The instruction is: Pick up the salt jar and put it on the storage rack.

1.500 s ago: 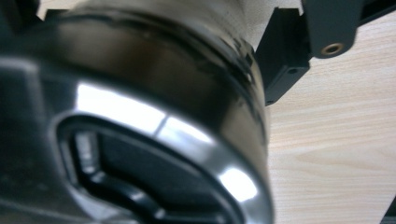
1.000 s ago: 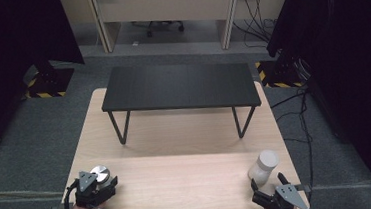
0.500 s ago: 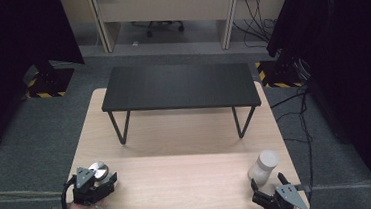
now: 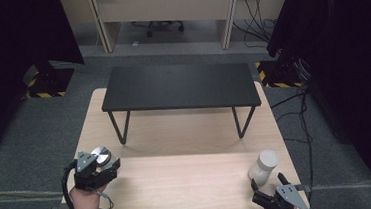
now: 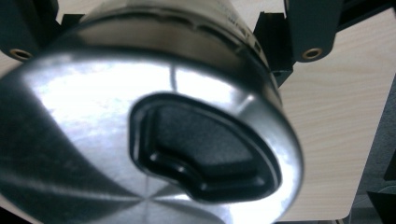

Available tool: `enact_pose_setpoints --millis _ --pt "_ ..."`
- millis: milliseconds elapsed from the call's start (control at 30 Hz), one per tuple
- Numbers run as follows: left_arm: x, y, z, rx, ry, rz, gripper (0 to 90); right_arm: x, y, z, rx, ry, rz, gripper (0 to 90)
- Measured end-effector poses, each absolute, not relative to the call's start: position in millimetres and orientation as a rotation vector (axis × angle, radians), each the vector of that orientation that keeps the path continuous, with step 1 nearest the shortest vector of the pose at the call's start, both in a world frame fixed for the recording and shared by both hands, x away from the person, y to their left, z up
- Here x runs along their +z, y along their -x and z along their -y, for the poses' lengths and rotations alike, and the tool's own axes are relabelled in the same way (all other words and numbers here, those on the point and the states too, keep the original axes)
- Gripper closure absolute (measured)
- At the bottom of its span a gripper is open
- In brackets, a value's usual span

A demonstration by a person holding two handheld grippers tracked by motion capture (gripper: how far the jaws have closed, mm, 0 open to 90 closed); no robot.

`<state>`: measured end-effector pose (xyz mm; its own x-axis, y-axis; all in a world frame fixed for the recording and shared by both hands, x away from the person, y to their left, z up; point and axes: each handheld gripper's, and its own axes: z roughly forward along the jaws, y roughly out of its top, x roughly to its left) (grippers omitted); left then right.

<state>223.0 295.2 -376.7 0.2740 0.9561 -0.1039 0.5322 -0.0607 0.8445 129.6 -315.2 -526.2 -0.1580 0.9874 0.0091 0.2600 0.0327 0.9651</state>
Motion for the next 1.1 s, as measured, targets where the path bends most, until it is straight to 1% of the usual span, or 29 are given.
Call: enact_pose_setpoints --millis 633,867,1100 --pt "-313.9 -255.6 -273.9 0.662 -1.697 -1.324 30.8 -527.0 -129.0 316.5 1.191 -1.309 -1.532 0.3" --pt "-289.3 -267.0 -264.9 0.693 -1.699 -1.299 30.8 -527.7 -128.4 316.8 1.195 -1.307 -1.529 0.3" --pt "-269.5 -281.0 -262.2 0.683 -1.699 -1.289 30.8 -527.8 -128.3 317.3 1.201 -1.311 -1.526 0.2"
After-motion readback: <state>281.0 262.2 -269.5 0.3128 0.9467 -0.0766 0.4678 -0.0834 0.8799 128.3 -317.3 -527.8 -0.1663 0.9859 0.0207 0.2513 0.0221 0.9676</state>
